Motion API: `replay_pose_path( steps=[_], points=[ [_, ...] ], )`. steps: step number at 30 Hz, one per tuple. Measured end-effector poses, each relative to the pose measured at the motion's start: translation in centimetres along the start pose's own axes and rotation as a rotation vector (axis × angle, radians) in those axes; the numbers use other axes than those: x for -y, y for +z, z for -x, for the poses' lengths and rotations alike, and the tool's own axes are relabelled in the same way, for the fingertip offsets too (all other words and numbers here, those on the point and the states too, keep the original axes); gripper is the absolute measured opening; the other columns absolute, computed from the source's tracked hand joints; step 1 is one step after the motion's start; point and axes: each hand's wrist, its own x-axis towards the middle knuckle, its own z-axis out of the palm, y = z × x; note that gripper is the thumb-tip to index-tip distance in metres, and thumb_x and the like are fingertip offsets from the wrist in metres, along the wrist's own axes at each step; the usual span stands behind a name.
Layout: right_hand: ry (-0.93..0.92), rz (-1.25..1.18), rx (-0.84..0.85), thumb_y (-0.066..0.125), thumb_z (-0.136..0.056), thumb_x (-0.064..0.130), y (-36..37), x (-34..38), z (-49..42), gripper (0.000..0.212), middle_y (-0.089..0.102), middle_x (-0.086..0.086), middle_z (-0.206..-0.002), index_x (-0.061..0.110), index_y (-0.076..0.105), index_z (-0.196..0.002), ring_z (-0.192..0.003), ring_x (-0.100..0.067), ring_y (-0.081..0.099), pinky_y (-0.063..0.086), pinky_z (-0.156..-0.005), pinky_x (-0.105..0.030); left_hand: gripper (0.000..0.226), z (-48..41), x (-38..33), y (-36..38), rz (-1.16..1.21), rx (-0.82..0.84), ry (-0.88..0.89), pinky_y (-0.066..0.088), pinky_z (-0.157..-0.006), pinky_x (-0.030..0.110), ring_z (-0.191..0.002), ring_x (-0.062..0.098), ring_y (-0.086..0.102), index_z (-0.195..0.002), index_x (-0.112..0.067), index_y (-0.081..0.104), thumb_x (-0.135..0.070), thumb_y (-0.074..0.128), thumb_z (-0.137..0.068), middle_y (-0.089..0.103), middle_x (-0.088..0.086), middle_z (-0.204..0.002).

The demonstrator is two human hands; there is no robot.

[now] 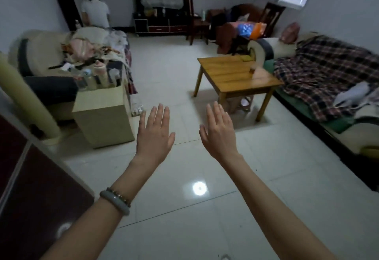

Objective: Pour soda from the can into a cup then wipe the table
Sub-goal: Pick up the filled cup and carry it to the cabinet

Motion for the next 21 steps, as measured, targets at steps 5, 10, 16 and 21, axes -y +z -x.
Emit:
replay_pose_path(
  steps=[5, 10, 16, 21],
  points=[
    [0.053, 0.072, -0.021, 0.040, -0.096, 0.032, -1.4, -10.9, -0.5, 0.064, 0.014, -0.017, -0.156, 0.005, 0.015, -0.149, -0.145, -0.028, 0.010, 0.009, -0.119, -0.041, 0.075, -5.3, -10.2, 1.7, 0.026, -0.039, 0.083, -0.007, -0.116, 0.045, -0.147, 0.025, 0.009, -0.151, -0.007, 0.001, -0.046, 0.034, -0.096, 0.011, 0.011, -0.159],
    [0.113, 0.117, -0.050, 0.046, -0.094, 0.029, -3.2, -21.8, -1.3, 0.064, 0.021, -0.020, -0.153, 0.004, 0.020, -0.147, -0.144, -0.031, 0.018, 0.015, -0.118, -0.044, 0.075, -10.1, -20.2, 3.4, 0.070, -0.036, 0.152, -0.006, -0.116, 0.044, -0.147, 0.026, 0.012, -0.151, -0.007, 0.005, -0.045, 0.037, -0.095, 0.014, 0.012, -0.158],
    [0.188, 0.150, -0.049, 0.050, -0.091, 0.027, -4.0, -32.0, -2.0, 0.065, 0.028, -0.022, -0.150, 0.001, 0.025, -0.145, -0.141, -0.033, 0.024, 0.014, -0.116, -0.043, 0.074, -14.6, -29.6, 5.3, 0.117, -0.026, 0.203, -0.003, -0.117, 0.045, -0.147, 0.024, 0.008, -0.151, -0.008, 0.002, -0.047, 0.033, -0.096, 0.011, 0.011, -0.159],
    [0.247, 0.160, -0.054, 0.045, -0.093, 0.031, -3.5, -38.0, -2.7, 0.065, 0.022, -0.020, -0.153, 0.004, 0.021, -0.146, -0.144, -0.030, 0.017, 0.007, -0.116, -0.039, 0.074, -18.3, -35.0, 6.7, 0.156, -0.006, 0.260, -0.003, -0.117, 0.045, -0.147, 0.023, 0.008, -0.151, -0.009, 0.003, -0.047, 0.035, -0.096, 0.011, 0.010, -0.159]
  ],
)
